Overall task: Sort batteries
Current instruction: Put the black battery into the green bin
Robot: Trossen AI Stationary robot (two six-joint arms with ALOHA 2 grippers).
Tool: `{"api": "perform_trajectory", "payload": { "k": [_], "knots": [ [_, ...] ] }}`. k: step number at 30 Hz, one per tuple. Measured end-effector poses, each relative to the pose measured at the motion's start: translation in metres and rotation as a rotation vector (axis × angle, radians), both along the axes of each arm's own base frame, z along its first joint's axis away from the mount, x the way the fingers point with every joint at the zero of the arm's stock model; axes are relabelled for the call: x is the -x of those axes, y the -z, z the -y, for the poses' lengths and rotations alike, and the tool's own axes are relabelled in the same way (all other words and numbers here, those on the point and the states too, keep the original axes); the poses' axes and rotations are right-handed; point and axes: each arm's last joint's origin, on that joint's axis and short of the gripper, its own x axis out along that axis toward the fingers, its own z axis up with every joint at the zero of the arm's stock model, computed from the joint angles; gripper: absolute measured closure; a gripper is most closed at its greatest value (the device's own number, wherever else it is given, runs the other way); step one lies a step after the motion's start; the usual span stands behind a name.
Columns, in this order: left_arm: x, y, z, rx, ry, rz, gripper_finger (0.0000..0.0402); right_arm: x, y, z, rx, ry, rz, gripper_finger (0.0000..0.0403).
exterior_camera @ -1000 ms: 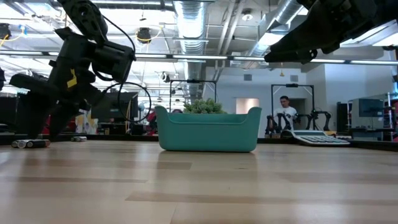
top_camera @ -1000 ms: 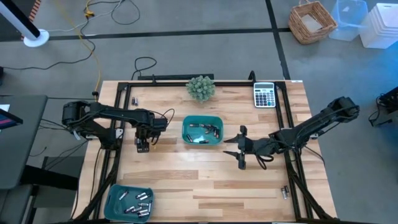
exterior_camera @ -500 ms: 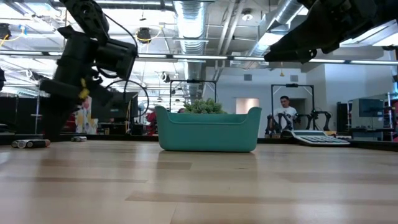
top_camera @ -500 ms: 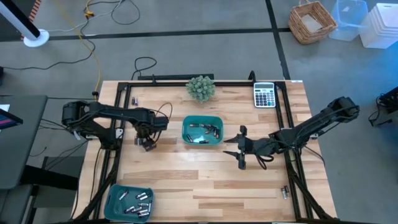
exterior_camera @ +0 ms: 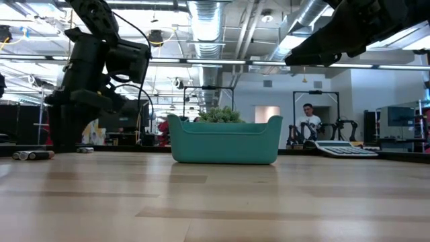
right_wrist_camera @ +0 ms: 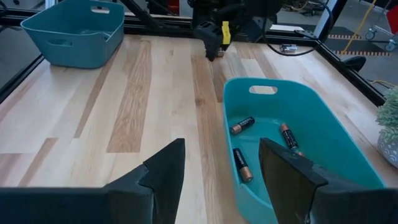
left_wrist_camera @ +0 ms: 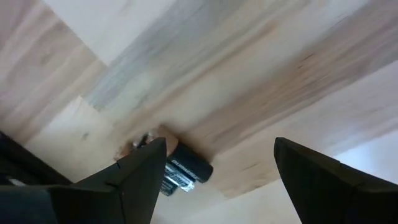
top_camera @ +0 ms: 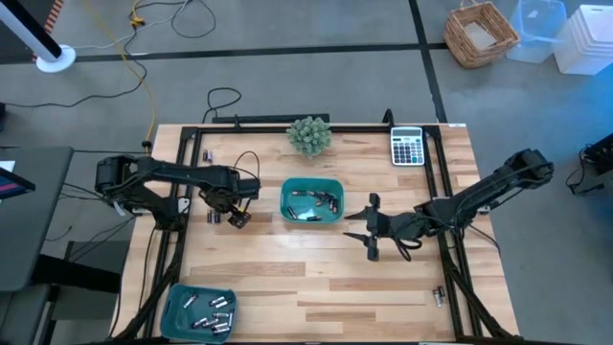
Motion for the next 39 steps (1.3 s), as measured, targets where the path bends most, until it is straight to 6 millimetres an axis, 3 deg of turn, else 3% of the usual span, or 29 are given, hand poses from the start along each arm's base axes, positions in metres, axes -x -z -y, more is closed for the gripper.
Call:
{"api": "perform_trajectory", "payload": {
  "k": [10, 26, 39],
  "knots": [
    [0.005, 0.011, 0.015, -0.014, -0.083, -0.018, 0.0109, 0.000, 0.000, 0.000, 0.020, -0.007, -0.006, 0.0184],
    [0.001, 0.008, 0.025, -0.092, -0.130, 0.004, 0.0109, 0.001, 0.001, -0.002, 0.019, -0.014, -0.009, 0.0184],
    [0.010, 0.014, 0.026, -0.068, -0.148, -0.043, 0.0109, 0.001, 0.001, -0.002, 0.018, -0.013, -0.008, 0.0184]
  ]
}}
